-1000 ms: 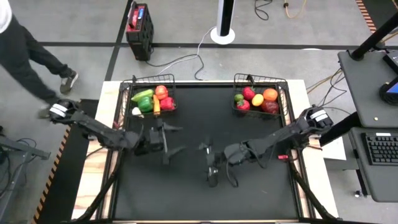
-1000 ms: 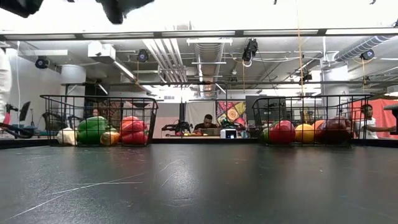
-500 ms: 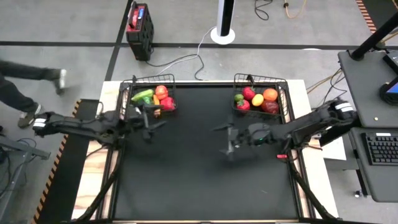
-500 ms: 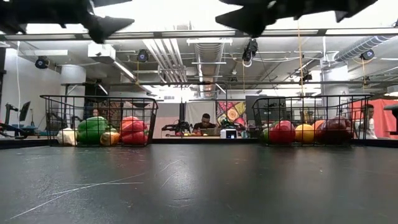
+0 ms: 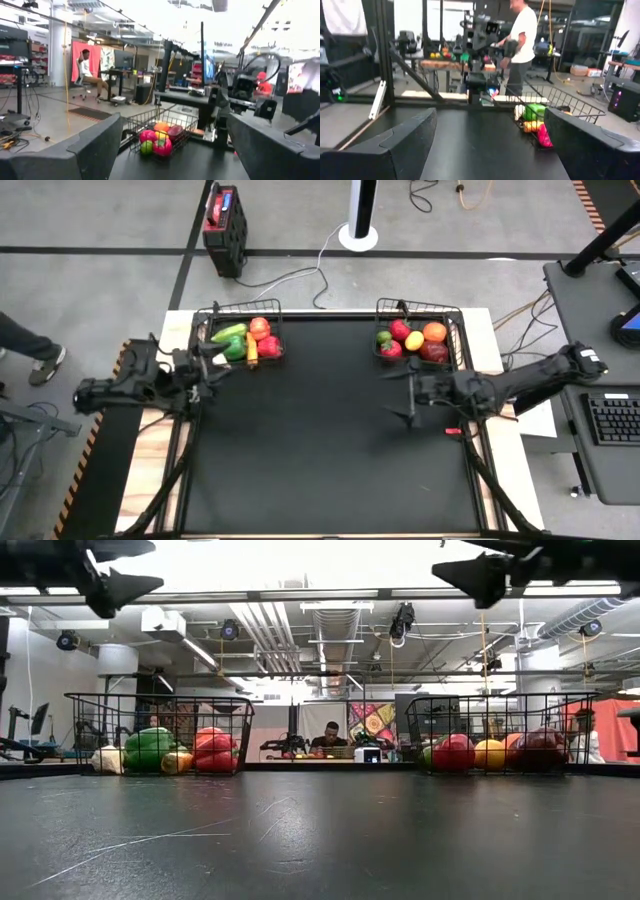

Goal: Sort produce into baskets
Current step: Return to Home Position

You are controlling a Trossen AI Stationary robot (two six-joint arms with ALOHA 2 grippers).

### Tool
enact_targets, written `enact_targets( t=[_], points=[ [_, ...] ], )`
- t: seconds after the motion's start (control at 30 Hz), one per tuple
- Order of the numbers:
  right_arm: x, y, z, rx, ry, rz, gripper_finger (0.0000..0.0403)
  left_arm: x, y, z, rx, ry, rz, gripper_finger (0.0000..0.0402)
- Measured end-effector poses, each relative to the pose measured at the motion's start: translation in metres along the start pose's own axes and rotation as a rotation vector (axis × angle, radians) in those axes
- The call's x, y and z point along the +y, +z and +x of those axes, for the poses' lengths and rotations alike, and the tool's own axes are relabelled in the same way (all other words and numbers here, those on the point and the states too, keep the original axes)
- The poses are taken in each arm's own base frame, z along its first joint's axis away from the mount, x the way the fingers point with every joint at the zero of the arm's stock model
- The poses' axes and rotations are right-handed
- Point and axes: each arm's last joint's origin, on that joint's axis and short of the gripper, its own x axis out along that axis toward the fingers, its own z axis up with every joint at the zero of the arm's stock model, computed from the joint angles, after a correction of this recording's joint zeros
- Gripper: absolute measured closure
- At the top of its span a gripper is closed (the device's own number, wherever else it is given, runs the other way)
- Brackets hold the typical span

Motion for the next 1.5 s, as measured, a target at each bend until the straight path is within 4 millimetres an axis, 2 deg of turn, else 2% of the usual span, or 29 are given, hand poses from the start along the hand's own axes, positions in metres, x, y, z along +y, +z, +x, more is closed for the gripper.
enact_targets(
  t=[0.1,0.27,0.47,0.67,1.0,1.23,1.4,1.5],
  points=[
    [-0.002,-0.004,-0.015,-0.049,-0.004,0.013,0.0044,0.004,-0.007,-0.008,-0.025,0.0,-0.01,0.0063],
    [-0.006,-0.012,-0.035,-0.125,-0.01,0.035,0.0044,0.003,-0.021,-0.005,0.015,0.024,-0.002,0.0063],
    [-0.009,-0.023,-0.057,-0.196,-0.016,0.048,0.0044,0.004,-0.045,-0.004,0.063,0.028,0.019,0.0063],
    [-0.013,-0.026,-0.078,-0.358,-0.035,0.052,0.0044,0.004,-0.076,-0.003,0.106,0.03,0.027,0.0063],
    [-0.015,-0.023,-0.088,-0.391,-0.056,-0.085,0.0044,0.004,-0.079,-0.003,0.135,0.014,0.096,0.0063],
    [-0.018,-0.02,-0.103,-0.442,-0.108,-0.215,0.0044,0.004,-0.082,-0.002,0.168,0.013,0.122,0.0063],
    [-0.02,-0.023,-0.102,-0.392,-0.167,-0.204,0.0044,0.004,-0.084,-0.001,0.188,0.039,0.169,0.0063],
    [-0.019,-0.026,-0.1,-0.359,-0.131,-0.191,0.0044,0.005,-0.084,0.0,0.194,0.075,0.198,0.0063]
  ],
)
